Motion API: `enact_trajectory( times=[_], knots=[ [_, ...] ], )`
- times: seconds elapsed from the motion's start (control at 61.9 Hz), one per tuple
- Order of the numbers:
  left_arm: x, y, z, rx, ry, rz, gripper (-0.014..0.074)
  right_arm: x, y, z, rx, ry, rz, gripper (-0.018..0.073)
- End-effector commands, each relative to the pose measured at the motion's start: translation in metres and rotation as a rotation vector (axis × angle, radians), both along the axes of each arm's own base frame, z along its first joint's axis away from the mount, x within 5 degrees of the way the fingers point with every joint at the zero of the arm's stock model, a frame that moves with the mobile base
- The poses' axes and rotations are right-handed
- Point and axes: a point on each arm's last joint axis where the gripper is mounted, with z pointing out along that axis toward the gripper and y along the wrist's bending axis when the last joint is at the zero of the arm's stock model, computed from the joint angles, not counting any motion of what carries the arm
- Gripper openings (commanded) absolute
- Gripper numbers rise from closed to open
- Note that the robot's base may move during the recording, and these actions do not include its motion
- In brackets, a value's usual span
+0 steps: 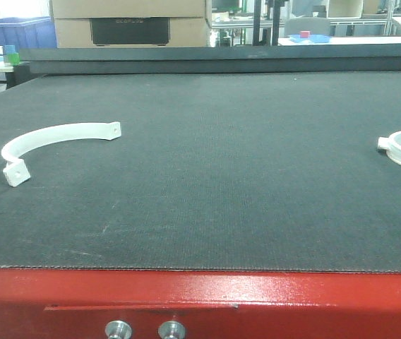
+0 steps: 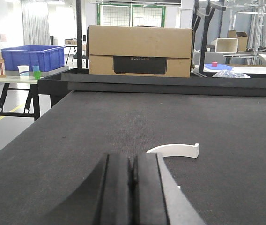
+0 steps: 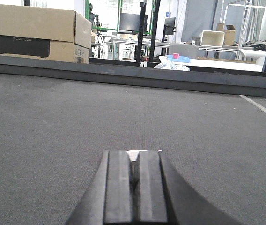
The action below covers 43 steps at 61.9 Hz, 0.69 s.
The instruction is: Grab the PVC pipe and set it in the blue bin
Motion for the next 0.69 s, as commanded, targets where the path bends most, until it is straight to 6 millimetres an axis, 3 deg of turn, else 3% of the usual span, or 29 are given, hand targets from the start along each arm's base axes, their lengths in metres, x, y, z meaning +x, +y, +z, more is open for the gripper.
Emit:
enact_trajectory(
  times=[0.0,0.452,0.678],
  knots=[
    [-0.001,0.0,0.002,-0.009,-0.02,0.001,-0.0111,0.0,0.0,0.002,-0.004,-0.024,-0.006,-0.0162],
    [-0.001,0.0,0.002,-0.009,-0.02,0.001,-0.0111,-0.001,-0.001,0.004,-0.007,-0.052,-0.008,-0.0162],
    [-0.001,0.0,0.002,-0.009,-0.02,0.001,-0.0111,-0.003,-0.001,0.016,-0.017,-0.169,-0.017,-0.0162]
  ],
)
